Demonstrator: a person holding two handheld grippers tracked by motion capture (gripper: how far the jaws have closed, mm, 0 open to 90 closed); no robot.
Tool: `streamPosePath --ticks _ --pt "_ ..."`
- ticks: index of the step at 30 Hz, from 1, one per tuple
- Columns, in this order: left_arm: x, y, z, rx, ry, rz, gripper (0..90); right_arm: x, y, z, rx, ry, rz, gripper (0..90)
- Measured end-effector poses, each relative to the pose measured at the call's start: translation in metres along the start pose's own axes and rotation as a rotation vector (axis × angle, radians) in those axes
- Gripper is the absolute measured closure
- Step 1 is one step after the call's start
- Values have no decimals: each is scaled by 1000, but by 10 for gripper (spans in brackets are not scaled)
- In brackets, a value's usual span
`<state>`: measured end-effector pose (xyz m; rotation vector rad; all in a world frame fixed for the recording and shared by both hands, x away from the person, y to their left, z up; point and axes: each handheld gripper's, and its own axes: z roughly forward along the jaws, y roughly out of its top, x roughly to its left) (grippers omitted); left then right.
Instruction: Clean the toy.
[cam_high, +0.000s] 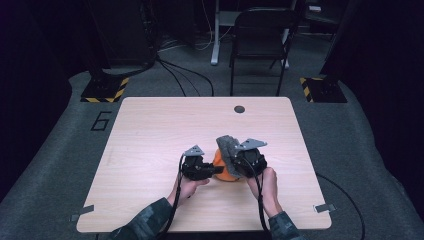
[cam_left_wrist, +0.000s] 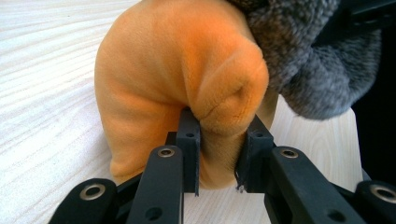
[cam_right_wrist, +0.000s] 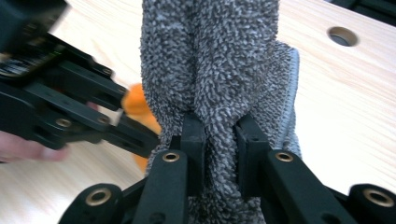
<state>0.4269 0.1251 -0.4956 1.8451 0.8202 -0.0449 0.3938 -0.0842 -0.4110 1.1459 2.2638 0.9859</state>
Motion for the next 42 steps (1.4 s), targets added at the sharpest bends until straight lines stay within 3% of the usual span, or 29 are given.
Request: streamPosePath --ticks 4,11,15,21,26,28,32,35,39,42 --pt "1 0 0 2 -2 3 739 -15 -5 -1 26 -40 13 764" --pt "-1 -1 0 2 -4 -3 736 -42 -23 5 87 -87 101 765" --pt "-1 -1 0 0 -6 -2 735 -49 -30 10 108 -128 107 765" --pt "0 -1 1 -6 -13 -4 735 -68 -48 25 169 -140 158 766" --pt "1 -1 -1 -13 -15 -9 733 -77 -65 45 274 -154 162 758" --pt "1 -1 -1 -12 -16 -8 733 -80 -67 48 282 -139 160 759" --pt "3 -1 -2 -10 -15 -8 732 -79 -52 28 236 -160 140 772" --pt "1 -1 -1 -16 -11 -11 732 -75 -36 2 148 -158 145 776" --pt "2 -1 -1 -17 -8 -9 731 -60 -15 -28 40 -121 127 775" --pt "2 -1 -1 -17 -6 -3 730 -42 -5 -35 8 -84 76 775"
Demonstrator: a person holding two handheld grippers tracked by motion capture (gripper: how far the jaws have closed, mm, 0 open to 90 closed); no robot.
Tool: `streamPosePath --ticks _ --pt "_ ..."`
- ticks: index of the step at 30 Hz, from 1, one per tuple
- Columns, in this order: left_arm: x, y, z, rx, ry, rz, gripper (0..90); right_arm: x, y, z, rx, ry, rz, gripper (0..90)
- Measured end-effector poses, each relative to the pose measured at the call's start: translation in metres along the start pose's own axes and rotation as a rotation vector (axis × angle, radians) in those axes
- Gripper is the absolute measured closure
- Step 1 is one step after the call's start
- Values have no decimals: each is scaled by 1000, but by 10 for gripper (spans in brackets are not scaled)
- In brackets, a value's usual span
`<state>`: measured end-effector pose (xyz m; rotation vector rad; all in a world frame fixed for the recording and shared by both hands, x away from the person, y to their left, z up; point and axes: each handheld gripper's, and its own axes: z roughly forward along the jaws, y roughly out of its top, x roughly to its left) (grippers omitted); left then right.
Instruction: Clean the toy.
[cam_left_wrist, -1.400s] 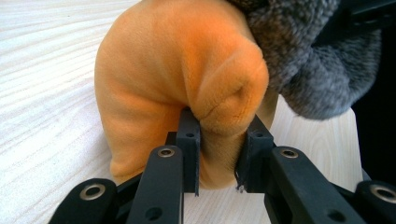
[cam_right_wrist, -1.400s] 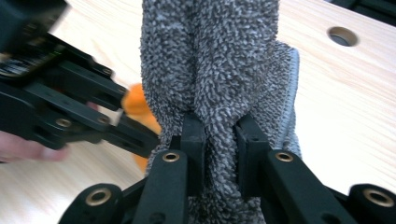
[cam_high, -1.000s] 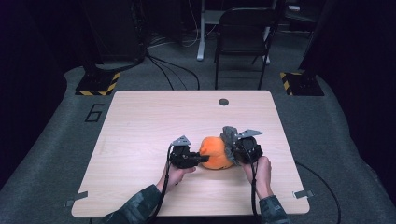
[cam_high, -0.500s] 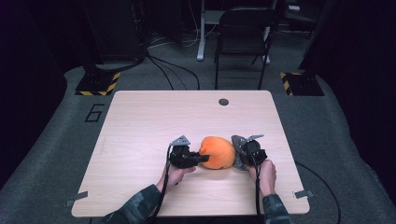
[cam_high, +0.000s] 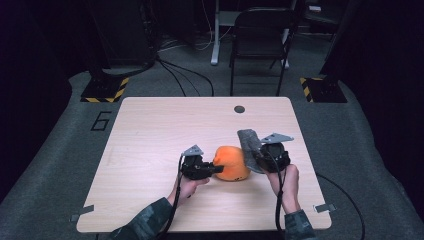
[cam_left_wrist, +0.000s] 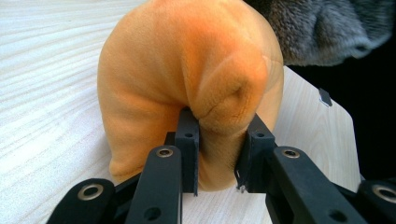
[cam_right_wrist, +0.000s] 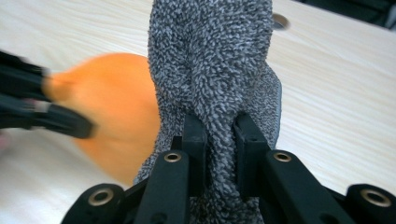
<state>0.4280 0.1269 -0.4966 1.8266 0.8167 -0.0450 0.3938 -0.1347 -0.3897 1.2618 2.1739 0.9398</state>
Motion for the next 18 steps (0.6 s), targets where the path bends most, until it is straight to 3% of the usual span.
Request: streamPosePath --ticks 2,5,12,16,18 --pt "0 0 0 0 -1 1 728 12 1 7 25 9 -30 775" --pt "1 -1 0 4 7 -2 723 25 -4 25 89 -27 -65 777" --pt "1 -1 2 10 9 -2 668 25 -13 41 105 -41 -80 790" --pt "4 0 1 2 -7 66 546 24 -15 45 108 -36 -83 792" --pt "7 0 -2 1 -22 125 480 22 -15 44 115 -33 -84 792"
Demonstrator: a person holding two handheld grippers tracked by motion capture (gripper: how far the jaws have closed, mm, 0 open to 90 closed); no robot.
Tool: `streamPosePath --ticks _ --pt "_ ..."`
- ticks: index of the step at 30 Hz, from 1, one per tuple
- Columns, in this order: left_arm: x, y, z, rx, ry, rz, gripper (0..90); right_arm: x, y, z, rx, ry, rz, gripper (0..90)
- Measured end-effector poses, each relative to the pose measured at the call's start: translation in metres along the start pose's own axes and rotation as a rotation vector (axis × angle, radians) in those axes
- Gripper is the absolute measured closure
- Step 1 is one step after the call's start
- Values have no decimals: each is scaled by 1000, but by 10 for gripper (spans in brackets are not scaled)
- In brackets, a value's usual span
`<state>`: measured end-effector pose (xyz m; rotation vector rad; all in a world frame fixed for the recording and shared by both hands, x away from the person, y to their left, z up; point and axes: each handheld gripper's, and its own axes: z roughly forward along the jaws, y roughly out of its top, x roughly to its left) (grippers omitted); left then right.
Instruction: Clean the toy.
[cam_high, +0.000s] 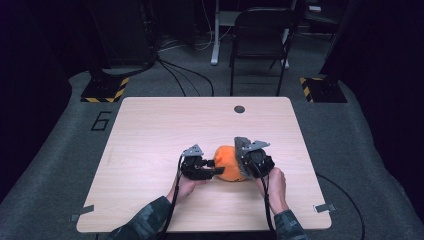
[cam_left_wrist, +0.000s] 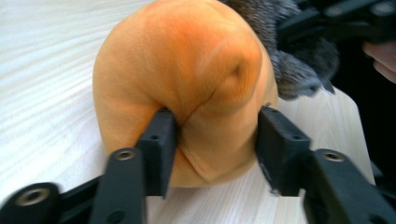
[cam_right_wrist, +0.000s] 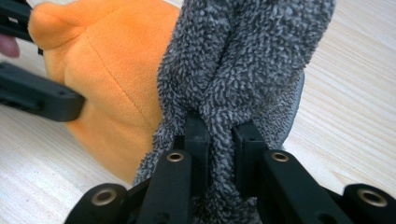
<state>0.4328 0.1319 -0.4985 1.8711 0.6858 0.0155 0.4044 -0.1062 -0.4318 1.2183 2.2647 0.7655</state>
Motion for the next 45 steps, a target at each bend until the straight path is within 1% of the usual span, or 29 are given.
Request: streamPosePath --ticks 1,2,3,4,6,7,8,12,14,15,16,17,19,20,22,24,25,28,31,32,33,34,35,38,39,41,42,43,45 --pt "2 0 -3 1 7 39 456 -1 0 0 -1 -3 0 792" --pt "4 0 -5 -11 0 51 423 -2 -1 0 1 -1 9 792" --pt "6 0 -7 -14 -3 69 397 -4 -1 1 -5 2 1 792" --pt "8 0 -10 -16 10 77 373 -4 -1 2 -8 3 7 792" --pt "13 0 -14 -28 2 89 337 -5 -2 1 -7 5 7 792" --pt "14 0 -15 -27 16 99 318 -5 -2 1 -6 6 5 792" --pt "15 0 -17 -23 22 123 280 -5 -2 1 -7 7 7 792" --pt "17 -2 -20 1 30 190 213 -6 -2 1 3 8 23 792" --pt "17 -3 -19 15 36 195 190 -7 -2 2 -6 6 14 792" --pt "18 -4 -19 29 29 198 174 -8 -2 2 -8 9 16 792" --pt "18 -5 -18 32 43 192 158 -8 -3 2 -8 7 19 792" --pt "19 -5 -17 36 38 186 163 -8 -3 2 -8 7 20 792" --pt "21 -7 -15 40 49 152 161 -8 -3 2 -8 10 22 792" --pt "23 -8 -15 47 39 137 163 -9 -3 2 -8 11 21 792" --pt "26 -11 -15 47 45 98 178 -9 -3 2 -7 10 23 792" --pt "28 -13 -16 50 59 61 207 -9 -3 2 -7 10 25 792" --pt "29 -14 -15 50 71 31 224 -9 -3 2 2 14 29 792" --pt "32 -16 -15 56 93 -3 281 -9 -3 2 1 12 29 792" --pt "29 -17 -11 66 130 -35 318 -9 -3 2 -7 6 35 792" --pt "28 -18 -9 67 132 -48 326 -9 -3 2 1 11 29 792" --pt "27 -18 -7 65 127 -54 331 -9 -3 2 -1 10 30 792" --pt "25 -18 -4 71 143 -52 337 -9 -3 2 -4 6 30 792" --pt "23 -18 -3 71 146 -52 342 -9 -3 2 -4 7 32 792" --pt "21 -17 1 69 147 -38 387 -9 -4 2 -2 8 31 792" --pt "20 -17 1 72 137 -38 413 -9 -4 2 -7 7 25 792" --pt "18 -17 3 74 138 -35 464 -9 -4 2 -8 9 25 792" --pt "17 -18 5 69 136 -36 526 -9 -4 2 -3 7 29 791" --pt "16 -18 6 70 143 -27 546 -8 -4 2 -1 5 37 792" --pt "14 -18 8 72 143 -21 605 -7 -3 2 -3 4 31 792"
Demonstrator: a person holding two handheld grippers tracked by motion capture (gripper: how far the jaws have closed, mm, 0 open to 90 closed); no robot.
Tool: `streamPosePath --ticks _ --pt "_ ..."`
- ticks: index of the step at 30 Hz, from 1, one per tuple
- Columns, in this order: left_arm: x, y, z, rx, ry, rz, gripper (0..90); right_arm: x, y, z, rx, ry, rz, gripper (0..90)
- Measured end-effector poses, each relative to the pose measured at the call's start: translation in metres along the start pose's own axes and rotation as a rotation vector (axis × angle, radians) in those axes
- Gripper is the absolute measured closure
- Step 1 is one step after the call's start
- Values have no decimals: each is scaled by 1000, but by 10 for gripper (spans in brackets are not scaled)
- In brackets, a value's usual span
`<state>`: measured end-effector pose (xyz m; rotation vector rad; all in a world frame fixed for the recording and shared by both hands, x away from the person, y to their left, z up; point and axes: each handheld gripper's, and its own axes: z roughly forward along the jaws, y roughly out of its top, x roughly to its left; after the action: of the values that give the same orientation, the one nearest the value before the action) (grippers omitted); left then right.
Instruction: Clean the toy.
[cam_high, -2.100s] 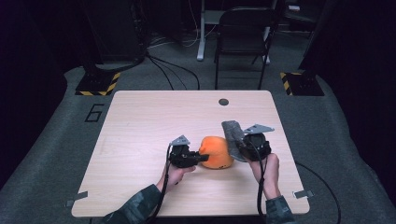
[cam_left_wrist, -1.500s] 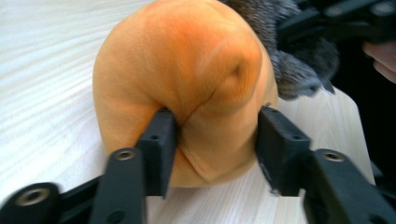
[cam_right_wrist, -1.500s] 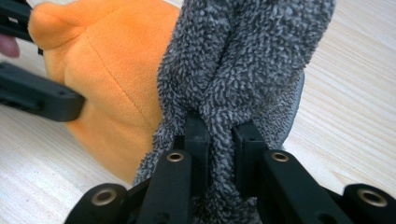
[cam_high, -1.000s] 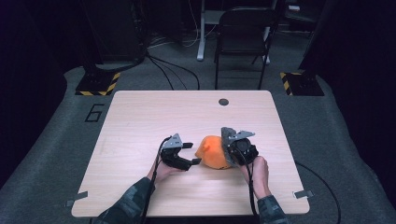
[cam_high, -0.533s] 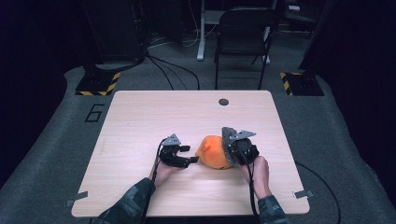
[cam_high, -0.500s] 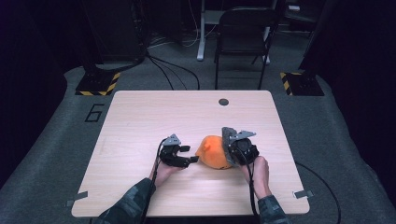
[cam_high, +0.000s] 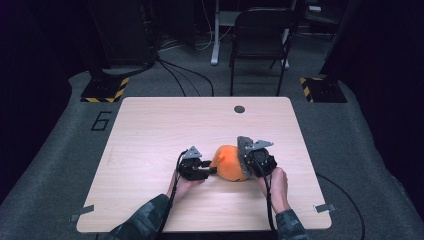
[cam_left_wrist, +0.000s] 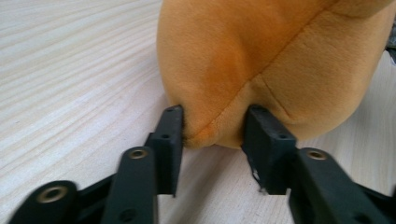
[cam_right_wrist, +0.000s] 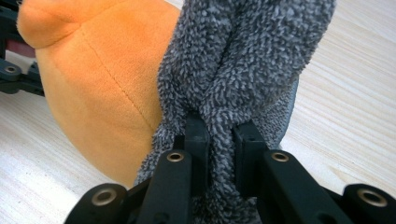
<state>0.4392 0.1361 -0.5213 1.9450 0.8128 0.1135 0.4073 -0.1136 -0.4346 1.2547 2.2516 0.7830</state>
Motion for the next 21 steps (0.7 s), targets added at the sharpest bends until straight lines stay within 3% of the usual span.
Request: streamPosePath --ticks 6,9,13,18,21 --pt "0 -2 1 -8 -4 16 790 -3 0 -3 -18 12 13 791" --pt "1 -2 1 -15 -4 18 812 -14 1 -14 -77 29 39 790" --pt "3 -3 1 -18 -11 20 819 -38 -3 -29 -108 -7 97 790" --pt "3 -3 1 -27 -20 25 819 -64 -17 -26 -39 -74 164 790" --pt "3 -3 0 -35 -18 27 821 -69 -25 -14 -2 -71 175 788"
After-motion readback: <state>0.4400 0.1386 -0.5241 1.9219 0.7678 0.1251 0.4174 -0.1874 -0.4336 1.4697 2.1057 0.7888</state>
